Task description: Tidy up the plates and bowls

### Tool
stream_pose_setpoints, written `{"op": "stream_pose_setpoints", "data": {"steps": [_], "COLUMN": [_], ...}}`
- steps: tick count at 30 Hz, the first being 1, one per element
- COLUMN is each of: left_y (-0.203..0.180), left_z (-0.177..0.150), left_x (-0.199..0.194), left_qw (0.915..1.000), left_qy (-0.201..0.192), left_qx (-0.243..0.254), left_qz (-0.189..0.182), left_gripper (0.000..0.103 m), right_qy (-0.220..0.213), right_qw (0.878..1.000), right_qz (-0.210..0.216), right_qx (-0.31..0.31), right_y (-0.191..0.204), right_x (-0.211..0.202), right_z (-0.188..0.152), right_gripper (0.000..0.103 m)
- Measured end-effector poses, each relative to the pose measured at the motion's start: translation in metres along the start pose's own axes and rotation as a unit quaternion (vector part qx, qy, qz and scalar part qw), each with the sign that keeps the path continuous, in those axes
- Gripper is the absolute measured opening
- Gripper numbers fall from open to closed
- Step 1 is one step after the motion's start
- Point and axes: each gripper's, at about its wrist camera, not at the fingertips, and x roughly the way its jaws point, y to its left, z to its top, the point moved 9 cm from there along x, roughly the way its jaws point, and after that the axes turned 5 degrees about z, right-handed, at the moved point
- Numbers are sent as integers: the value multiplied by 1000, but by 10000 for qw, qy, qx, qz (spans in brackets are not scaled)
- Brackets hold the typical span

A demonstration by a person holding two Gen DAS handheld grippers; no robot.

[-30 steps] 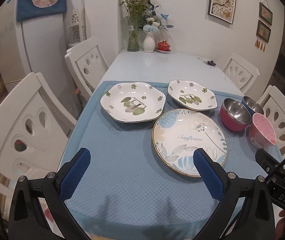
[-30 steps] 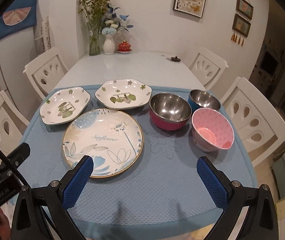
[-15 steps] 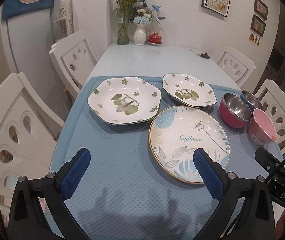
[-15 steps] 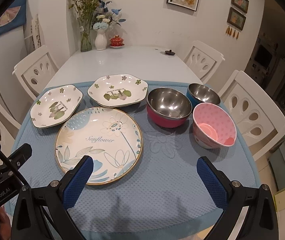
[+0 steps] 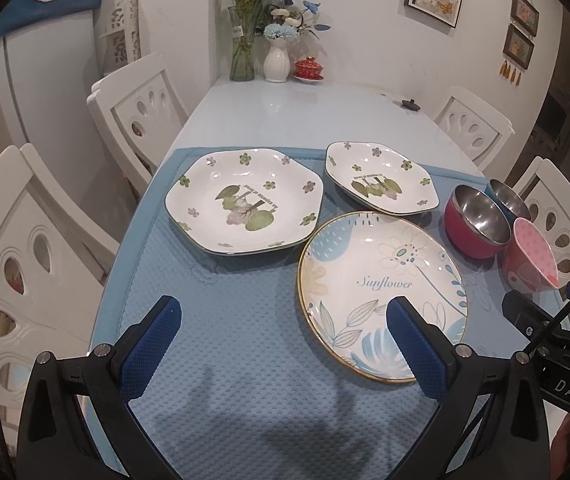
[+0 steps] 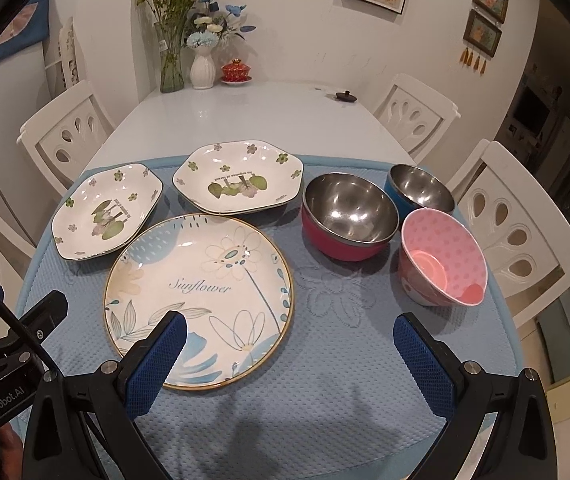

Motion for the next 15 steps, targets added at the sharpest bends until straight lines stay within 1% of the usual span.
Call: {"op": "stream_pose_setpoints", "data": {"steps": [6,15], "left_y": [2,-2], "left_z": [-2,-4], "left_x": [0,-1], "left_qw": [10000,10000], "left_qy": [34,42], "left_qx": [-59,18], "left_qz": [25,8], "left_gripper": [102,102], "right_qy": [35,110], "right_qw": [10000,9999], "right_qz": [45,45], "right_qx": [-72,-76], "right_y": [5,5], "right_x": [1,2], "right_z": [-2,-5], "right_gripper": [103,103]}}
